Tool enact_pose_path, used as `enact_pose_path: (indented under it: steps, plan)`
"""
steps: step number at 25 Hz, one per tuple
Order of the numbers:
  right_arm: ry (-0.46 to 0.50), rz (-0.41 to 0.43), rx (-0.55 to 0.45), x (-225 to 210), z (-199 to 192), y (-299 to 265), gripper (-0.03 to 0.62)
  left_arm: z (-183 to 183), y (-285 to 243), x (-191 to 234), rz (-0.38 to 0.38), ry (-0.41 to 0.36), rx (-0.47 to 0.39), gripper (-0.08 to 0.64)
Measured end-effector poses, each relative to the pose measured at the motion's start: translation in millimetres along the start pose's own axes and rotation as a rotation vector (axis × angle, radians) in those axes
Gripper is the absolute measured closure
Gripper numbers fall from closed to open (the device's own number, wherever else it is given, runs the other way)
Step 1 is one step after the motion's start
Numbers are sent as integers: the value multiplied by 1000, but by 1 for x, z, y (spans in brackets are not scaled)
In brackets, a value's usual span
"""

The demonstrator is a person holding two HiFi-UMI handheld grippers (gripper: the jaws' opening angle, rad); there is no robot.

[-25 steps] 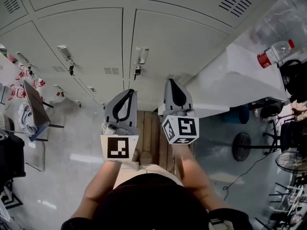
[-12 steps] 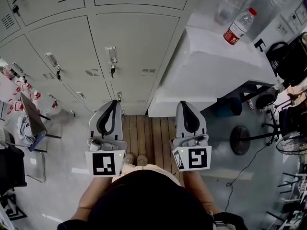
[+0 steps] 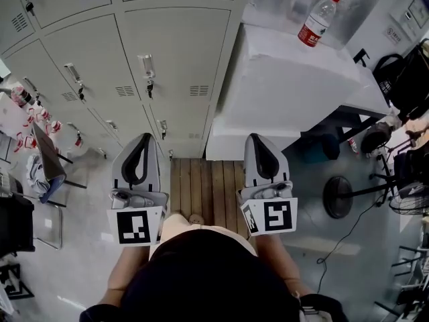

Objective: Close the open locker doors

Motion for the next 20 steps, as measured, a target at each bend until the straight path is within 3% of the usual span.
enact_pose_path:
  steps: [20]
  plan:
    - [-10, -6, 19, -5, -1, 22, 592, 2, 9, -17, -21, 3, 6, 557]
Point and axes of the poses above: the fingertips, and each gripper's own axes: y backward along the fingers, x to its left, z out of its top, the point moved 3 cm from there along y, backward along the fingers, and after that the axes turned 12 degrees about z, right-handed, at the moved point
